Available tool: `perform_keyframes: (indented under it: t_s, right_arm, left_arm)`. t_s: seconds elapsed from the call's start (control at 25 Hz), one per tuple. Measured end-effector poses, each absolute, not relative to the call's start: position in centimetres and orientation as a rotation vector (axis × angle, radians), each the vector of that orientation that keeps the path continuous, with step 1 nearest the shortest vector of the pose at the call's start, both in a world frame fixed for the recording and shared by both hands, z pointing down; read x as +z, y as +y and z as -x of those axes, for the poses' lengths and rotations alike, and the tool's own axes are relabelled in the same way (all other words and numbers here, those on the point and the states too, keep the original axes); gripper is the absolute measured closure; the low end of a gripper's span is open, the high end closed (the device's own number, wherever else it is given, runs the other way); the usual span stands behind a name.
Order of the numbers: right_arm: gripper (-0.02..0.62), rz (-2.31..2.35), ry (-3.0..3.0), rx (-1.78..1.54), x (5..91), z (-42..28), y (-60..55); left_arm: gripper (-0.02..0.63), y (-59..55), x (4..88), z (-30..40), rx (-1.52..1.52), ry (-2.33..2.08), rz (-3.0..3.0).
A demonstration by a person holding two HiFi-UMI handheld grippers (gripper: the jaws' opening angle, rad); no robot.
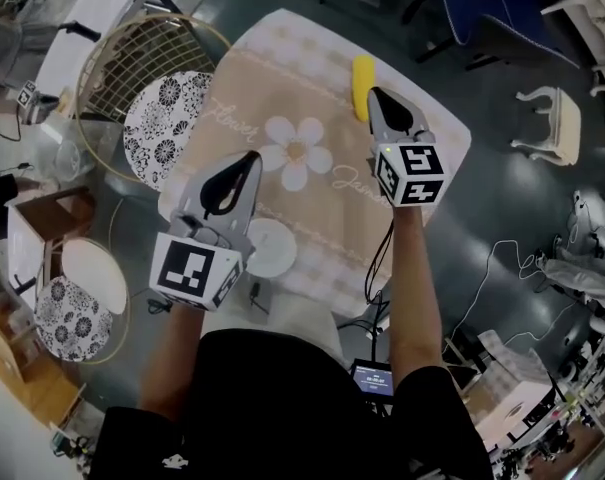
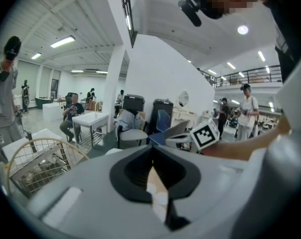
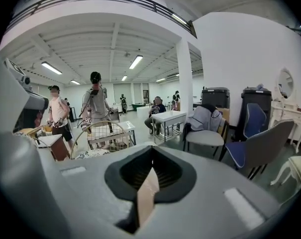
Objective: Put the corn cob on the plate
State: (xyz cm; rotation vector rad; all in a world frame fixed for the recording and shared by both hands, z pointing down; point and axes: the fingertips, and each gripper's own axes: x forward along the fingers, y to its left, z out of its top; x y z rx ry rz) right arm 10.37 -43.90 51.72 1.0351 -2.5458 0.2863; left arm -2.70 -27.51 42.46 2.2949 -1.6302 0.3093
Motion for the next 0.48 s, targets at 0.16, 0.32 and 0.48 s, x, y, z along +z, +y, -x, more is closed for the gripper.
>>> perform_keyframes:
  t_s: [0.16, 0.32, 0.48]
  right_arm:
    - [0.592, -1.051, -2.498, 0.306, 54.6, -10.6, -45.3]
    - [0.587, -1.079, -2.441, 0.337, 57.9, -10.8, -46.8]
    - [0.521, -1.096, -2.368, 0.355, 61.0, -10.9, -47.9]
  left_arm:
    - [0.601, -27.1, 43.7, 2.6, 0.326, -1.617, -2.278]
    - [0.601, -26.6, 45.0, 2.5, 0.351, -1.604, -2.265]
    - [0.601, -26.1, 46.0, 2.6, 0.371, -1.597, -2.251]
